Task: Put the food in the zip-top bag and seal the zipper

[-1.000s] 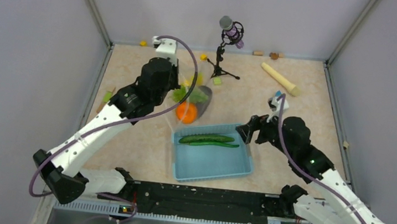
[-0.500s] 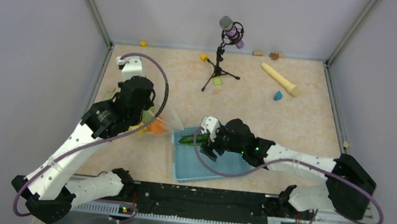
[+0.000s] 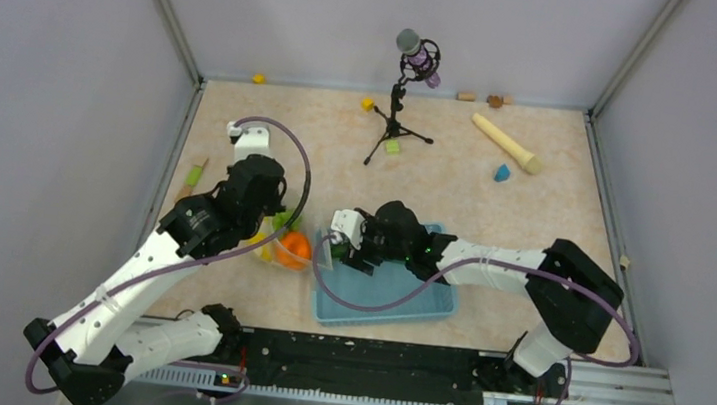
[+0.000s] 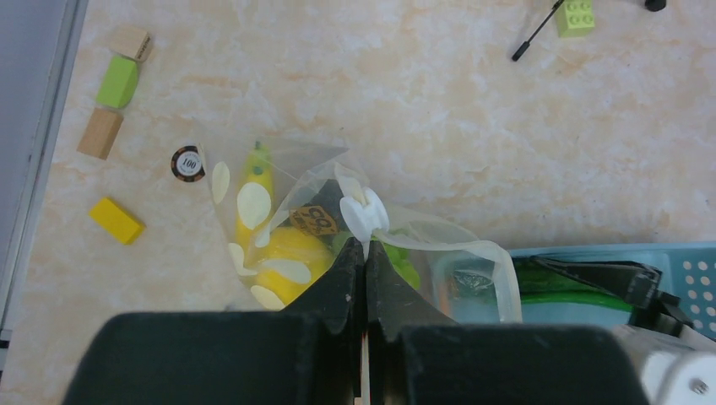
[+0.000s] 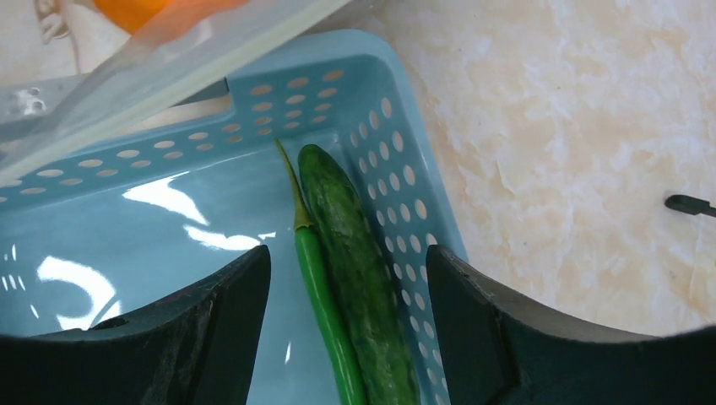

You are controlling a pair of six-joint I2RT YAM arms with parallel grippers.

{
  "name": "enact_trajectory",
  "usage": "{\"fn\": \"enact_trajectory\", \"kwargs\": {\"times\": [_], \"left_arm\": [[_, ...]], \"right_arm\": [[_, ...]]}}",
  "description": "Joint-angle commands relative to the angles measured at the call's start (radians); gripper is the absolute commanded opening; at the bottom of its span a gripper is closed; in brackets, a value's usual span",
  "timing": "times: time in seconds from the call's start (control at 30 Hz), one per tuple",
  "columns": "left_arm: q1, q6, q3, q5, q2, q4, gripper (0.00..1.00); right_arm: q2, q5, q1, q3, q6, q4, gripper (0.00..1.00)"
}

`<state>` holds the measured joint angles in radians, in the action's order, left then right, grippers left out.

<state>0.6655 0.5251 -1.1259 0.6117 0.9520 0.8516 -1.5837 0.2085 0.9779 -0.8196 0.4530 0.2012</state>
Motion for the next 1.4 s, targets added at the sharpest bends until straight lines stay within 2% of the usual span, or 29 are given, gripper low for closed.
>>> {"fn": "enact_trajectory", "kwargs": {"times": [0.0, 0.3, 0.6, 0.8, 0.93, 1.03, 1.27, 1.37], "left_arm": [[-0.001, -0.026, 0.033, -0.014, -0.055, -0.124, 0.00], [0.000, -0.097, 0.129, -0.059, -0.111, -0.291, 0.00], [0.000, -0.175, 0.185, -0.155, -0.080, -0.478, 0.00], [-0.001, -0.195, 0.138, -0.184, 0.017, -0.493, 0.00], [-0.001, -0.207, 0.117, -0.190, 0.053, -0.517, 0.00], [-0.003, -0.219, 0.114, -0.199, 0.064, -0.532, 0.00], [-0.012, -0.228, 0.109, -0.194, 0.074, -0.539, 0.00], [-0.015, -0.228, 0.109, -0.207, 0.079, -0.541, 0.00]], "right_arm": [[-0.060, 0.000, 0.004, -0.079, 0.054, -0.012, 0.67], [-0.075, -0.038, -0.015, -0.044, 0.021, -0.047, 0.63], [0.030, -0.006, -0.106, 0.058, -0.107, -0.059, 0.63], [0.114, 0.006, -0.272, 0.154, -0.347, -0.006, 0.63], [0.133, -0.117, -0.331, 0.171, -0.474, -0.047, 0.63], [0.159, -0.146, -0.387, 0.194, -0.565, -0.064, 0.63], [0.334, -0.278, -0.490, 0.299, -0.743, -0.153, 0.64], [0.452, -0.151, -0.490, 0.340, -0.718, -0.137, 0.64]]}}
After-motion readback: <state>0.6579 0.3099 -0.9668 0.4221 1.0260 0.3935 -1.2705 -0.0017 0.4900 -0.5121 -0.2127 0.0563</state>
